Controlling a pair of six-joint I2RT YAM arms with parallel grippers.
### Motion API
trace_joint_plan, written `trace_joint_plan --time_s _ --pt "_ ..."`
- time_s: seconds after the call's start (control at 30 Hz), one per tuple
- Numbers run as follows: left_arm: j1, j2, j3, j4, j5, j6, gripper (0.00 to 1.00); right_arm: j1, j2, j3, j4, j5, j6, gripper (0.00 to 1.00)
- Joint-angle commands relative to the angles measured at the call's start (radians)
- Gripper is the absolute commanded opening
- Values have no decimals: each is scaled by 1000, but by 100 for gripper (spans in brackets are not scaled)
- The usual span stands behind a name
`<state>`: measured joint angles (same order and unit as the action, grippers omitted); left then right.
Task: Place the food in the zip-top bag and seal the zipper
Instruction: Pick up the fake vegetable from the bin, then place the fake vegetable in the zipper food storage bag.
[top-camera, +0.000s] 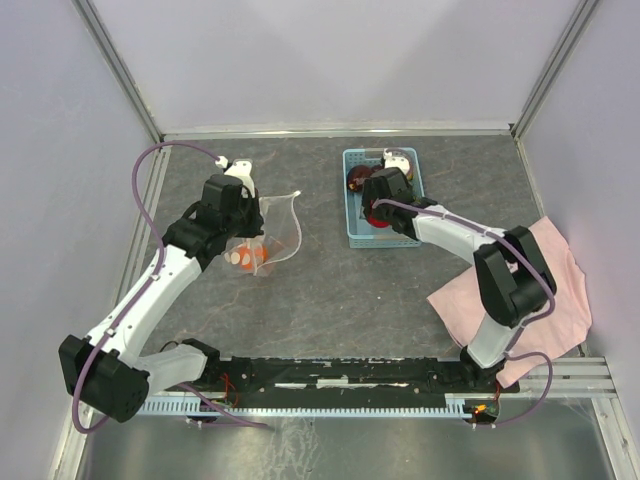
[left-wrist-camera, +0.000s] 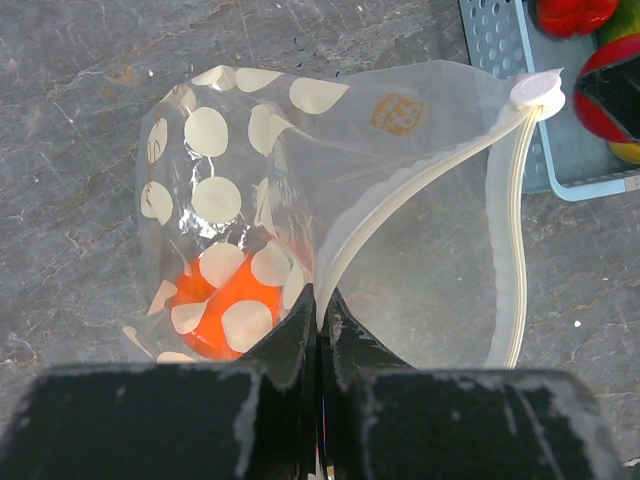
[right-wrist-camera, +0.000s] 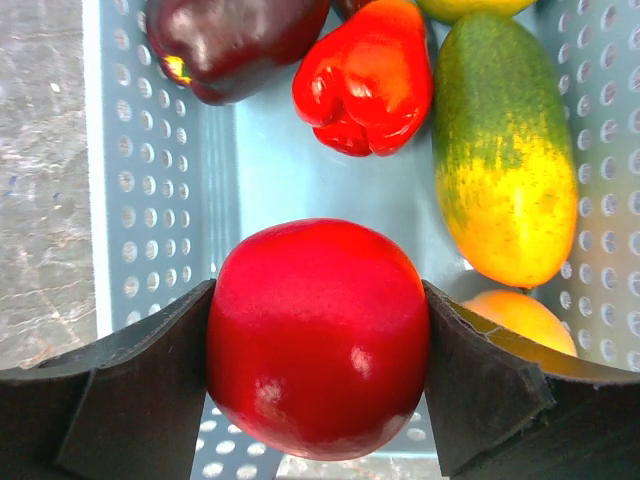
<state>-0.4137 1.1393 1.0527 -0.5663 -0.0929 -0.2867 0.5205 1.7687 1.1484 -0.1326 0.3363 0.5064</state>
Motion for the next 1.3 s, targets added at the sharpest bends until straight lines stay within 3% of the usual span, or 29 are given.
trace_joint_plan --time_s 0.0,0.33,0.6,0.97,1.27 --pt "5 7 15 36 33 -20 3 3 -123 -22 1 -15 -40 58" --pt "5 10 21 27 33 -14 3 94 -343 -92 -13 -73 -57 57" --pt "5 13 23 27 48 -10 3 215 -428 -74 -1 -107 -89 57" --pt "4 17 24 26 63 -8 3 351 -450 -101 224 -342 -75 58" --pt "5 19 24 27 79 -6 3 413 -364 -91 442 -483 -23 60"
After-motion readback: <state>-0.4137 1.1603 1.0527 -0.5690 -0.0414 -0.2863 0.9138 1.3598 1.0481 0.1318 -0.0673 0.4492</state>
